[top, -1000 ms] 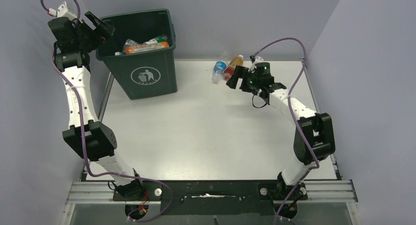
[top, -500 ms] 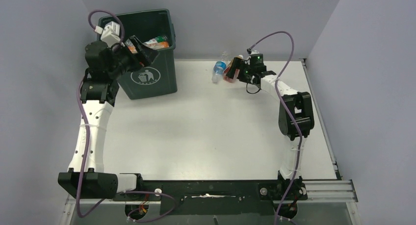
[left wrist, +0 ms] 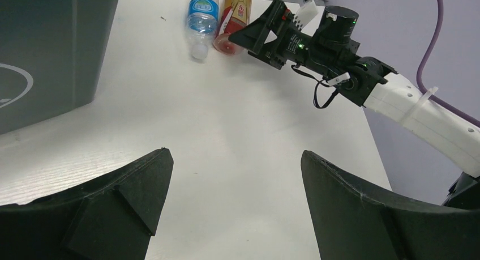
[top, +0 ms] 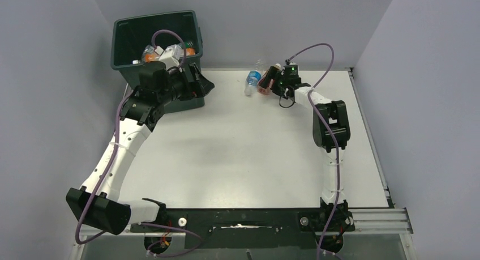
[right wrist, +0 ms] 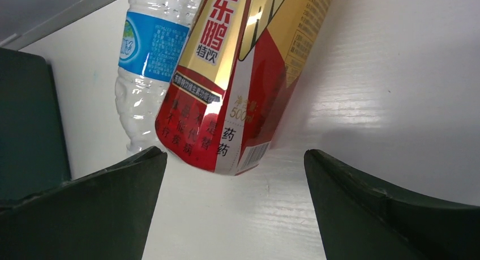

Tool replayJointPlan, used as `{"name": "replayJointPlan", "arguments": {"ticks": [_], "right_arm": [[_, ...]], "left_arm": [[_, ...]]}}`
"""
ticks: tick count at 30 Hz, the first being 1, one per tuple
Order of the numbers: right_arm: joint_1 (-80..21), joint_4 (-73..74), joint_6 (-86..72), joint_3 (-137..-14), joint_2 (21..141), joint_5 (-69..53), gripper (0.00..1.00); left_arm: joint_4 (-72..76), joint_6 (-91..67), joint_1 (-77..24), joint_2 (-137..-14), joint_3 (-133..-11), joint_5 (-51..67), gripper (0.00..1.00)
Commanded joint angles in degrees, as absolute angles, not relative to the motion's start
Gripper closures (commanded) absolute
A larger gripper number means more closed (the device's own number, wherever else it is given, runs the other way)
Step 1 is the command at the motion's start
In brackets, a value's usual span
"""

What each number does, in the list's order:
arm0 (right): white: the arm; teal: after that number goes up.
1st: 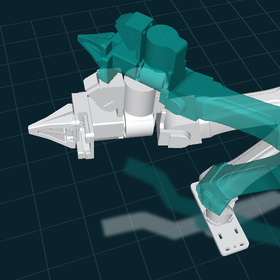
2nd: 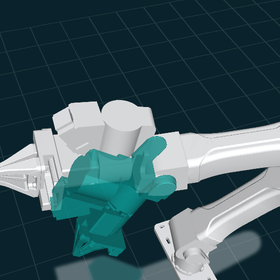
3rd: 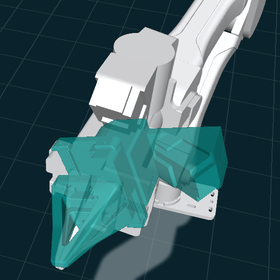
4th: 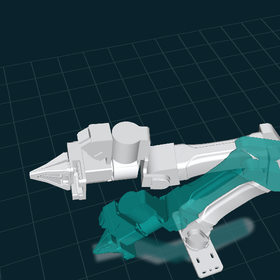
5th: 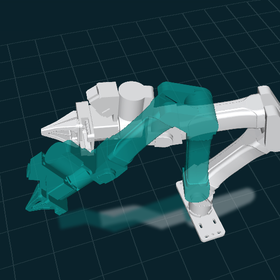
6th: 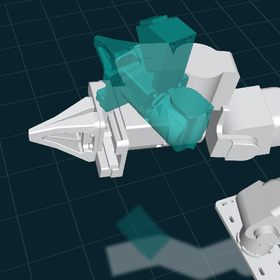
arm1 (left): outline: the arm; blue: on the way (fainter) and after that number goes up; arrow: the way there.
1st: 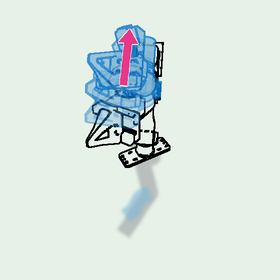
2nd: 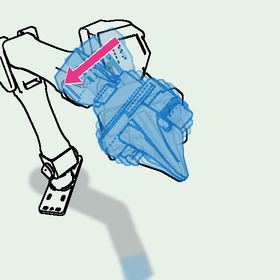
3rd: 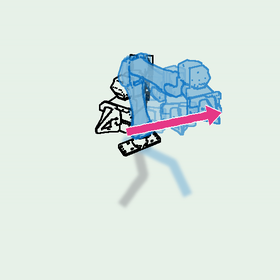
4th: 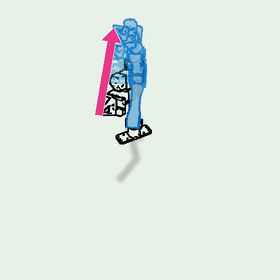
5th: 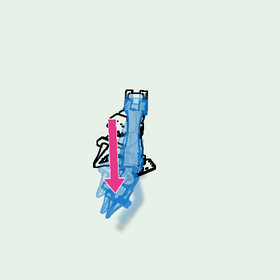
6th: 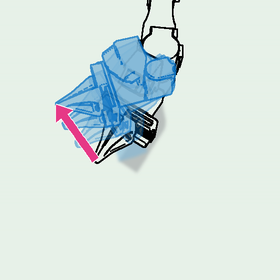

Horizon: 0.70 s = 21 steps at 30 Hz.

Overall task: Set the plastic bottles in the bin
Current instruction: Pick up the plastic bottle at the center of the board.

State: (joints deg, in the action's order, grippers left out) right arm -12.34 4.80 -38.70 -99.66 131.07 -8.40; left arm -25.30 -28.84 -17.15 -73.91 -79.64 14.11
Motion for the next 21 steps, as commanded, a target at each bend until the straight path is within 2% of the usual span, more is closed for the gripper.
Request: {"name": "replayJointPlan", "arguments": {"ticks": [1, 14, 21], "right_arm": [[-11.94, -2.57, -43.82, -102.92, 131.85, -7.03, 0.02], [-12.00, -9.68, -52.14, -103.56, 137.36, -8.98, 0.02], [-12.13, -15.25, -55.37, -98.65, 136.69, -7.42, 0.02]], "left_arm": [[-23.56, -27.50, -18.17, -73.43, -79.47, 11.83, 0.15], [-23.12, -27.33, -19.07, -73.90, -78.44, 12.04, 0.15], [-22.43, -27.33, -19.13, -74.24, -77.70, 12.95, 0.15]]}}
